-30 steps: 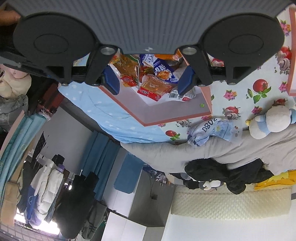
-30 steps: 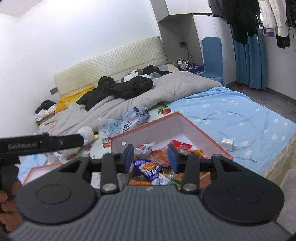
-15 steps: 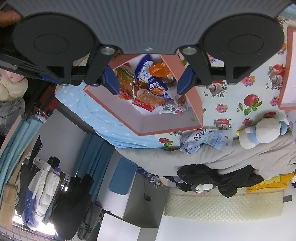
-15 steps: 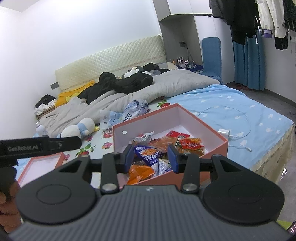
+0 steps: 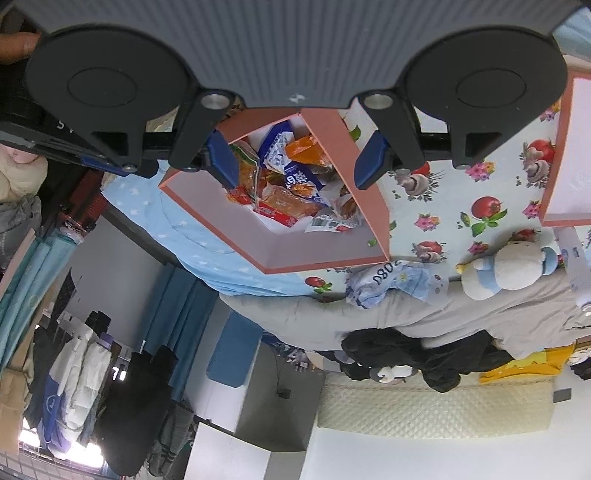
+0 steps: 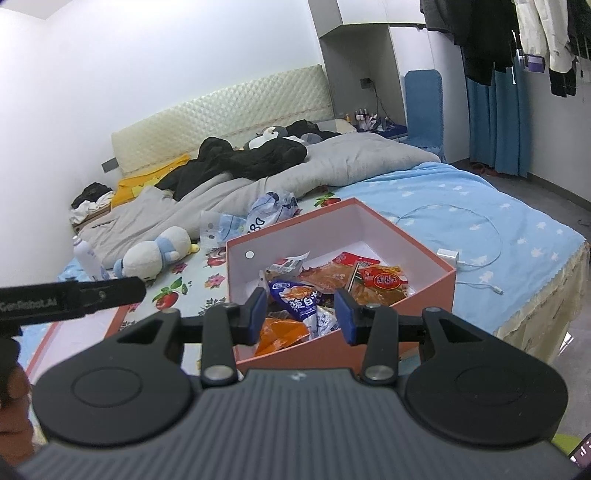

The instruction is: Organize snacks

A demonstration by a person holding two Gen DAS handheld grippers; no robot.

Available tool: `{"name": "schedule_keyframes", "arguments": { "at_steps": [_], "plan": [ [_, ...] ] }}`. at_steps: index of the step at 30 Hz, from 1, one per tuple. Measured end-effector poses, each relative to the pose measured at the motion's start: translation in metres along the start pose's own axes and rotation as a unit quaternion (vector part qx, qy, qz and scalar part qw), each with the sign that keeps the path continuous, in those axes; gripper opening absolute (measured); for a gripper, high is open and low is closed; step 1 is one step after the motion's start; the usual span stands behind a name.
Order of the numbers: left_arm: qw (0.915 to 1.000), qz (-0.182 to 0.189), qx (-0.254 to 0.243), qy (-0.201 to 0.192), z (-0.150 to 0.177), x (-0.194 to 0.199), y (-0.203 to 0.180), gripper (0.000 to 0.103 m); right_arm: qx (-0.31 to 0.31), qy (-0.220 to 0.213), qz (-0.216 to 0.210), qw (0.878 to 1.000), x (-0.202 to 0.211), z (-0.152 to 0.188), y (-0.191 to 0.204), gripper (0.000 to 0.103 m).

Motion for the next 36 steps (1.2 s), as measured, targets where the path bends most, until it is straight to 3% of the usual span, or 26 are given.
{"name": "schedule_keyframes", "arguments": {
  "at_steps": [9, 11, 12, 13, 17, 36],
  "plan": [
    [1.0, -0.006, -0.002, 0.002, 0.001, 0.005, 0.0, 0.075, 0.002, 0.006, -0.005, 1.0, 0.002, 0.002, 0.002, 0.045],
    [0.9999, -0.01, -0.003, 0.004, 0.002, 0.004, 0.001, 0.08, 0.002, 0.0, 0.004, 1.0, 0.003, 0.002, 0.0, 0.072],
    [0.9999, -0.013, -0.007, 0.003, 0.002, 0.004, 0.0, 0.084, 0.001, -0.006, 0.006, 1.0, 0.004, 0.001, -0.001, 0.093],
    [0.9998, -0.016, -0.01, 0.002, 0.002, 0.004, 0.0, 0.088, 0.0, -0.011, 0.01, 1.0, 0.004, 0.001, -0.002, 0.096],
    [0.9998, -0.018, -0.007, 0.003, 0.002, 0.002, 0.001, 0.099, -0.005, -0.001, 0.017, 1.0, 0.0, 0.003, -0.006, 0.096],
    [0.9989, -0.045, -0.01, 0.01, 0.0, -0.004, 0.007, 0.101, 0.003, -0.001, 0.02, 1.0, 0.0, 0.005, -0.004, 0.096]
  ]
}}
Point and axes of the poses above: each gripper's, at about its wrist camera, not at the fingertips, and x roughly against the way its jaws point, y to its left, z to its underside, the point moved 4 cm from there along -x, roughly the way its jaws point, and after that the axes turned 3 degrees about z, right-handed, at the moved point
